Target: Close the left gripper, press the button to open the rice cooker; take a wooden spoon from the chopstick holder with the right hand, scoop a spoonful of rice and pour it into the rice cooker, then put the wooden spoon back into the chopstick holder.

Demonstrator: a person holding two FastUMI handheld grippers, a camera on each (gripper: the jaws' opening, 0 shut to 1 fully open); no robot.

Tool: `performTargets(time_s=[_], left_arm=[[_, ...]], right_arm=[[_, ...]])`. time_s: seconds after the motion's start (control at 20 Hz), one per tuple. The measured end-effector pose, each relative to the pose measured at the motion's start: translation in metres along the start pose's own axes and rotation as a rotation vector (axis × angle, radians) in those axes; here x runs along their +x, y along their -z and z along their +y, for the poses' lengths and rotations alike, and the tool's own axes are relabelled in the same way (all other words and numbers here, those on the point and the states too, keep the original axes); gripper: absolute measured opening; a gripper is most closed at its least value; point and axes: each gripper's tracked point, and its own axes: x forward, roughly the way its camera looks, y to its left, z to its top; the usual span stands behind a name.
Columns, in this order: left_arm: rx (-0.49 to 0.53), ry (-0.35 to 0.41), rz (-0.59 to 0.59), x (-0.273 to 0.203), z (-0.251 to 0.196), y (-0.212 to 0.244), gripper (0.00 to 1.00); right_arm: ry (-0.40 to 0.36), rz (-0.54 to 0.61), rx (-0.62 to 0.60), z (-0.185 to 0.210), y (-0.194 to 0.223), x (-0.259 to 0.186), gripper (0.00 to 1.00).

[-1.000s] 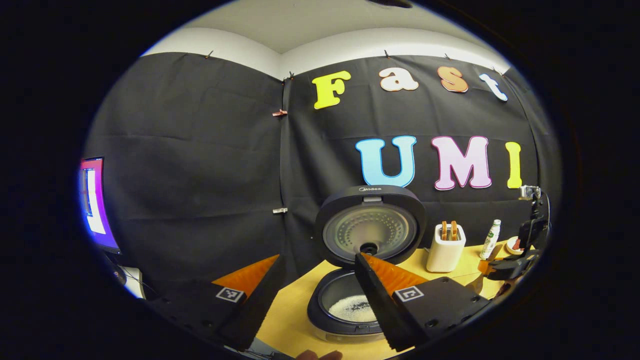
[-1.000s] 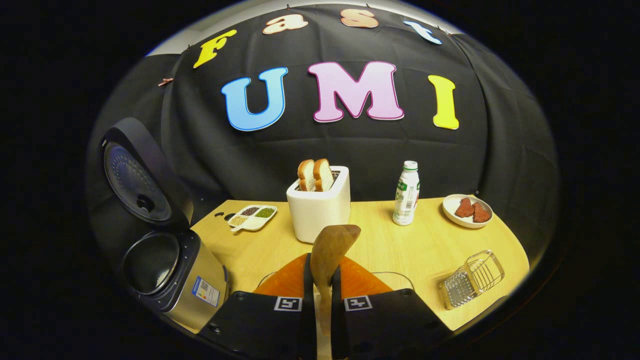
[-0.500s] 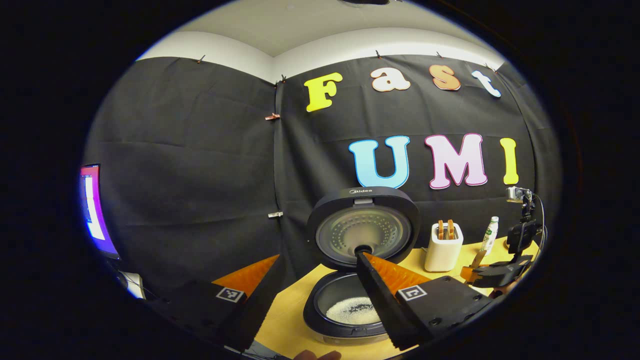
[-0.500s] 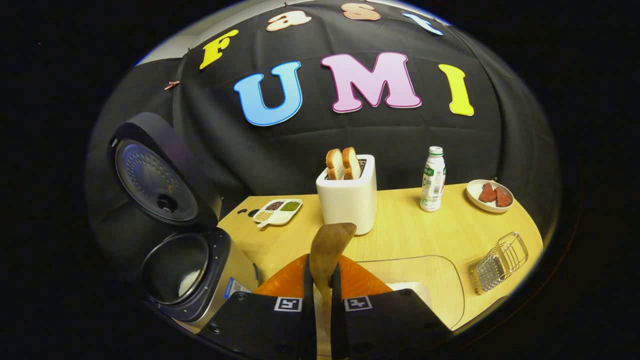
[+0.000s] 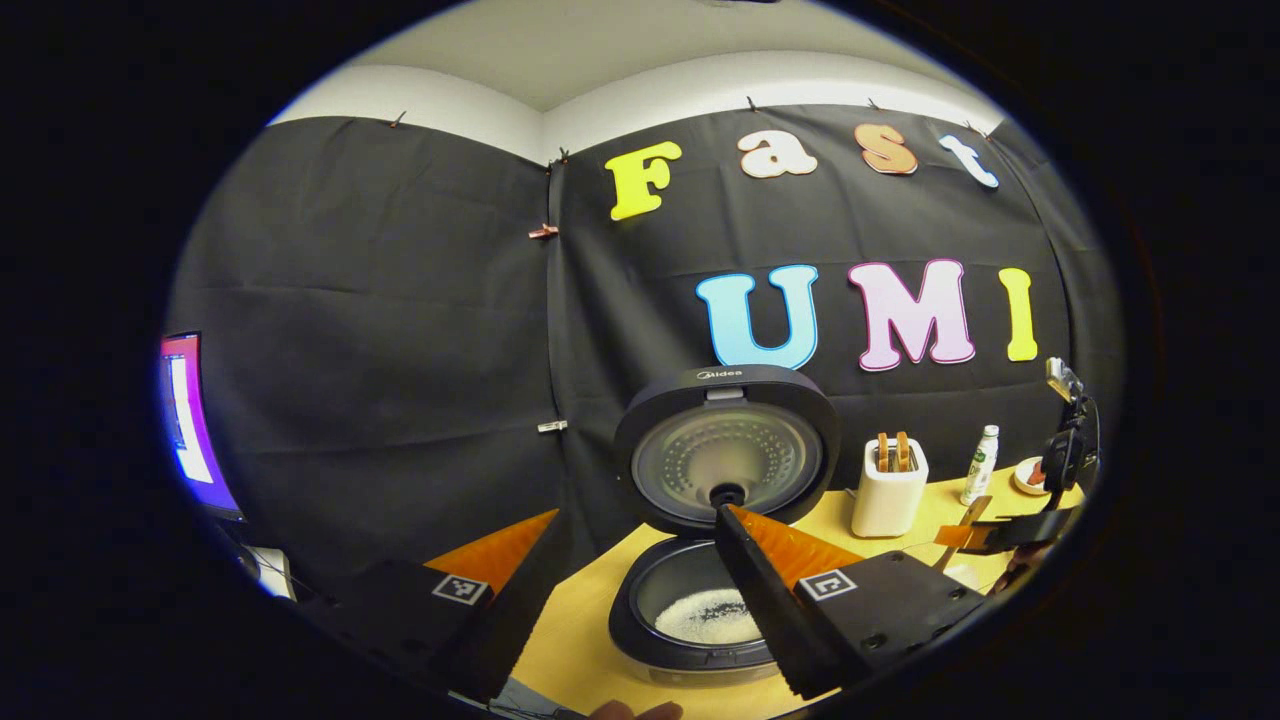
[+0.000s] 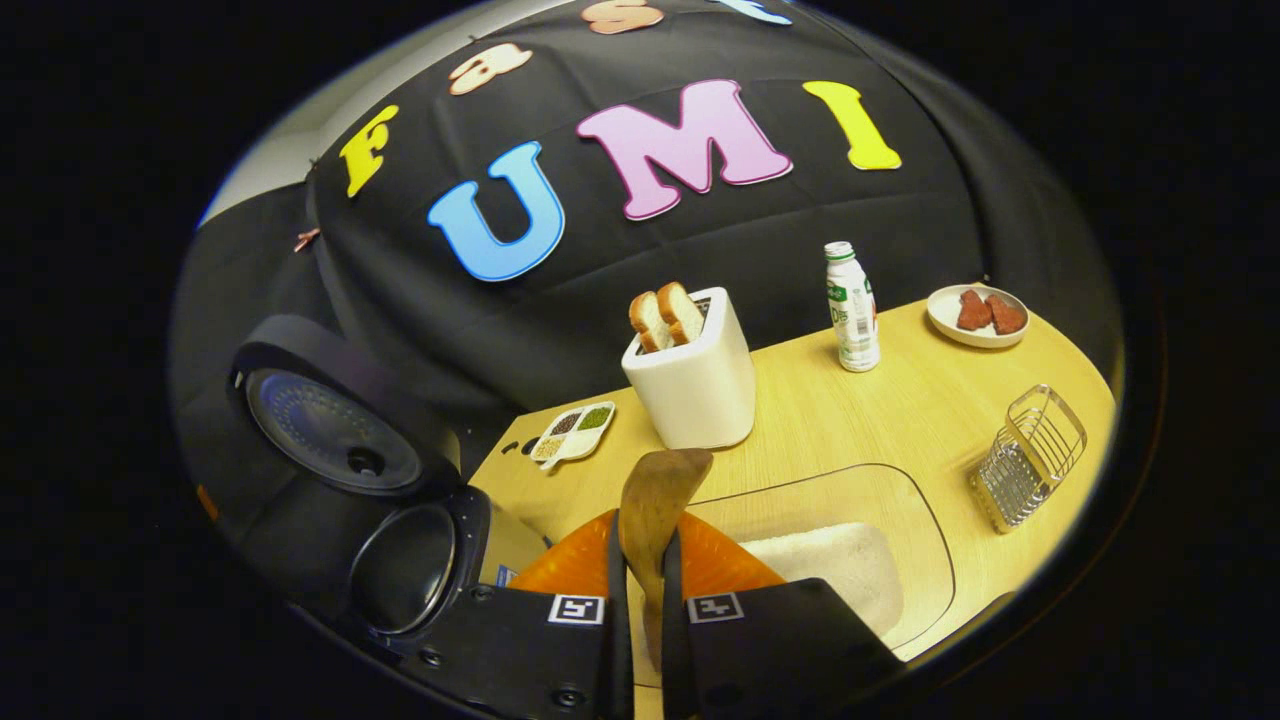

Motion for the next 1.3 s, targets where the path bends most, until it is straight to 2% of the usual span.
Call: performTargets(time_s=[0.15,0.5,0.7,0.9,1.3], left_arm=[[0.009,0.014,-0.009,-0.004,-0.005,-0.004,0.97],[0.035,0.032,-0.035,-0.010,-0.014,-0.013,0.97],[0.047,0.039,-0.049,-0.013,-0.017,-0.018,0.97],[0.042,0.031,-0.052,-0.014,-0.017,-0.019,0.96],[0.003,-0.007,-0.037,-0.015,-0.005,-0.013,0.97]], right_arm=[[0.038,-0.019,0.113,-0.016,-0.010,-0.002,0.16],[0.088,-0.094,0.286,-0.050,-0.041,-0.014,0.15],[0.094,-0.115,0.320,-0.055,-0.052,-0.018,0.15],[0.047,-0.125,0.326,-0.031,-0.068,-0.022,0.15],[-0.111,-0.108,0.230,0.064,-0.087,-0.019,0.15]])
